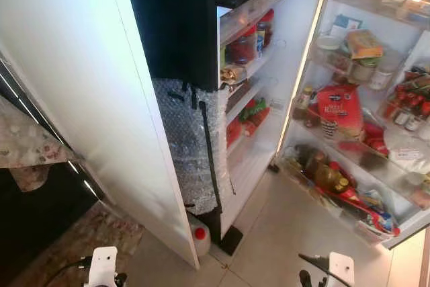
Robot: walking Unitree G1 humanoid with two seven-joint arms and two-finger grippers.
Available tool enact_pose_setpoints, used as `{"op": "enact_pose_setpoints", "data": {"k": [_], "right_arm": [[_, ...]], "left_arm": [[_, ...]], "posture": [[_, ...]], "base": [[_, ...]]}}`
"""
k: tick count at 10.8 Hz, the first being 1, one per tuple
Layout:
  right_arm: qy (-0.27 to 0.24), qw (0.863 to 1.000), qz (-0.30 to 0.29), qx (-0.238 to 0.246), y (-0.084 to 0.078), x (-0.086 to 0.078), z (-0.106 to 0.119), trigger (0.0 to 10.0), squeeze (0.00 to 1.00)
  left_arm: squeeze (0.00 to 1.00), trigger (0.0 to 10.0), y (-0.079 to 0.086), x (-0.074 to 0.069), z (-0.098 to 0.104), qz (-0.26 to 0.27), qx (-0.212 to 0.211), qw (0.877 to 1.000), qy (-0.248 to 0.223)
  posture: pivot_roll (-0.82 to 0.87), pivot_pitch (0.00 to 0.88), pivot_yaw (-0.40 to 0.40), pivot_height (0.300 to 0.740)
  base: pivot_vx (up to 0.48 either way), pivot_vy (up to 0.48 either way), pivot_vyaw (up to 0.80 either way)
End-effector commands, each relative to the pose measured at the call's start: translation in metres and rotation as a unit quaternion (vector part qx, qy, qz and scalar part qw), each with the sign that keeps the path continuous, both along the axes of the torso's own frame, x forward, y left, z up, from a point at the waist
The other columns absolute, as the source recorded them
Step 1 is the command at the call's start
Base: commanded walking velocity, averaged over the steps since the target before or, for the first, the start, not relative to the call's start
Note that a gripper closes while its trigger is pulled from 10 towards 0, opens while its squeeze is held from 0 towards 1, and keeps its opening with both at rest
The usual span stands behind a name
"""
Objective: Restocking fridge
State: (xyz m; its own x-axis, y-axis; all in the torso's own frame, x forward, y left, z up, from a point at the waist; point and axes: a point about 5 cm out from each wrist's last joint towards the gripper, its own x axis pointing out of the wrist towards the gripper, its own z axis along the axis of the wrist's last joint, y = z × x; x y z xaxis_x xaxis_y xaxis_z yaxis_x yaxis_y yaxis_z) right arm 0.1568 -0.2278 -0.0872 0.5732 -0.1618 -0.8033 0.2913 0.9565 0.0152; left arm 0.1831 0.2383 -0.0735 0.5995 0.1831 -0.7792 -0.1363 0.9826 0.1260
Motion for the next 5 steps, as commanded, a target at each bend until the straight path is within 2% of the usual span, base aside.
{"op": "enact_pose_setpoints", "data": {"k": [1,2,5], "right_arm": [[0.001,1.0,-0.004,-0.005,-0.003,0.0,0.0006,10.0,0.0],[-0.001,1.0,-0.03,0.01,-0.0042,-0.0008,0.0004,10.0,0.0],[0.009,1.0,-0.024,0.009,-0.005,-0.0042,-0.0011,10.0,0.0]], "left_arm": [[0.0,10.0,0.0028,-0.003,-0.0009,-0.009,0.011,1.0,0.009],[0.0,10.0,0.0025,-0.0035,-0.0012,-0.011,0.011,1.0,0.01],[0.0,10.0,0.0024,-0.0049,-0.0018,-0.01,0.014,1.0,0.012]], "posture": [[-0.08,0.0,0.04,0.74],[-0.08,0.0,0.039,0.74],[-0.08,0.0,0.036,0.74]], "base": [[0.0,-0.382,0.8],[0.0,-0.382,0.0],[0.0,-0.382,0.0]]}}
